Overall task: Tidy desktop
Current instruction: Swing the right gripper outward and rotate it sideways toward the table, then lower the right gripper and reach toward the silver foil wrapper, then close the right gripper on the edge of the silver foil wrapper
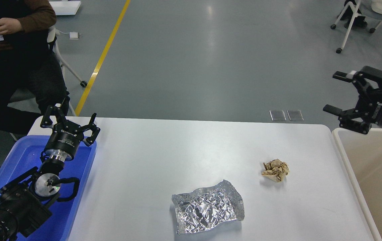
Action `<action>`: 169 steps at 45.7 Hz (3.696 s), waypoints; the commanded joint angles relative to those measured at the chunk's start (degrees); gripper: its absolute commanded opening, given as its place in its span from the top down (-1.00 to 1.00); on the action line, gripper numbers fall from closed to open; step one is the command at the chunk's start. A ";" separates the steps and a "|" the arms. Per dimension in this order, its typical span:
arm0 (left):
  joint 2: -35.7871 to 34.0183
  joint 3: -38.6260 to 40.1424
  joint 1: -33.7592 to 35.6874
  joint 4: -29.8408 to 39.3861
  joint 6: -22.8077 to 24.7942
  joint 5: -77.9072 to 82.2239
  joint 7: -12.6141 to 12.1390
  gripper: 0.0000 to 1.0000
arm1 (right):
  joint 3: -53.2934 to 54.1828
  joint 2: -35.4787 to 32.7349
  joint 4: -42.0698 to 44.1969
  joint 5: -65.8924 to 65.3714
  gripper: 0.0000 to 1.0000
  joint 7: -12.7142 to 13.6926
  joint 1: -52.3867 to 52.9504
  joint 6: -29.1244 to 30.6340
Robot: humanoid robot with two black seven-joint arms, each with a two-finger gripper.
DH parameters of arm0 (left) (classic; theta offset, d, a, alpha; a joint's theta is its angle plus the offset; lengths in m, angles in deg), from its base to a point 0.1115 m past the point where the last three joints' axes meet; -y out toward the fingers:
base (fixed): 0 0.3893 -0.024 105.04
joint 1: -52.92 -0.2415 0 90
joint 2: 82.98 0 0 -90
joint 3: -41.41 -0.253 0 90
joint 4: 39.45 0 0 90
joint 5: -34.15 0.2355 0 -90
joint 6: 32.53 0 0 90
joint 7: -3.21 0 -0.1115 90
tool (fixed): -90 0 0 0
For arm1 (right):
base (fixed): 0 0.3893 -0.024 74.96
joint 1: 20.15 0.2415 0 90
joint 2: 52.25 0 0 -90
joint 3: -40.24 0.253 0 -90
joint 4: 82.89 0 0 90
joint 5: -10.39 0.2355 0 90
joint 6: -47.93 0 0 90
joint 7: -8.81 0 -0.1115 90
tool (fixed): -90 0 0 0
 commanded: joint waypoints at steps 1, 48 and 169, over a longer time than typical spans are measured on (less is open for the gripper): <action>0.00 0.00 0.00 0.00 0.00 0.00 0.00 -1.00 | -0.03 -1.47 -8.87 -14.98 -1.00 -0.04 -4.32 -0.97; 0.00 0.00 0.00 0.00 0.09 0.00 0.00 -1.00 | -13.21 11.79 -20.84 -38.81 -1.00 3.47 -6.44 -24.17; 0.00 0.00 0.09 0.00 0.09 0.00 -0.09 -1.00 | -28.33 32.89 1.66 -55.60 0.05 -2.50 -9.16 -39.38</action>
